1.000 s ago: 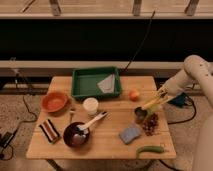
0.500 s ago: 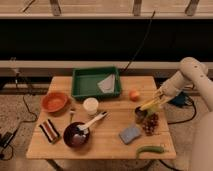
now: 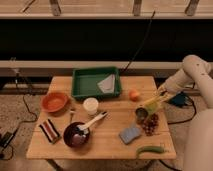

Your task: Place banana in plastic cup

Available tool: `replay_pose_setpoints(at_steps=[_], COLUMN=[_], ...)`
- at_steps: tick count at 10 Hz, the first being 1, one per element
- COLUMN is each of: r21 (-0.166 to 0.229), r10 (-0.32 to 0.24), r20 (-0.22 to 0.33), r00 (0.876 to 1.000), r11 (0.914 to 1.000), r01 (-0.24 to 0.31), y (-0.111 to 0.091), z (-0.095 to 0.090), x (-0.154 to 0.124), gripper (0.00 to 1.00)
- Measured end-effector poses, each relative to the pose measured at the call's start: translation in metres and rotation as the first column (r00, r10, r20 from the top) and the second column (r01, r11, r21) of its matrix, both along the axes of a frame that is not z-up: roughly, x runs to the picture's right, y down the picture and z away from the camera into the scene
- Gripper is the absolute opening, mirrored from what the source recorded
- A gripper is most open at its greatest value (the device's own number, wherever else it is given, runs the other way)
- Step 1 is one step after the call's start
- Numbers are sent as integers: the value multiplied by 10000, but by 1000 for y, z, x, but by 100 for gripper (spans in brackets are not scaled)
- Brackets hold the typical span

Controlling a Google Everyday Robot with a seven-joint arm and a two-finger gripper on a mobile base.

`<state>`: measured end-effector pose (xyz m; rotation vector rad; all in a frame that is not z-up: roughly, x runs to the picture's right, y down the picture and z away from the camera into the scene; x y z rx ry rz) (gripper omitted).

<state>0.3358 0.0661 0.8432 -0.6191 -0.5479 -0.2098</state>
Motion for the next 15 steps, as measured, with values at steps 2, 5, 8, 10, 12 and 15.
replay_pose_setpoints(at_steps=[2,5,8,10,12,15], r21=[-71,-191,-214,-217,-220,-87], r10=[12,-49,-29,-20,-21,-73], r20=[-133,-207,-177,-177,-177,-295], r00=[9999,9998,9998,9998,9998,9995], r11=[10000,9998,9998,9998,9998,9999], r01=[-13,45,25,17,17,71], y=[2,7,6,6,6,2], z=[4,7,6,6,6,6], x=[5,8,7,6,6,9], gripper=[80,80,80,80,80,80])
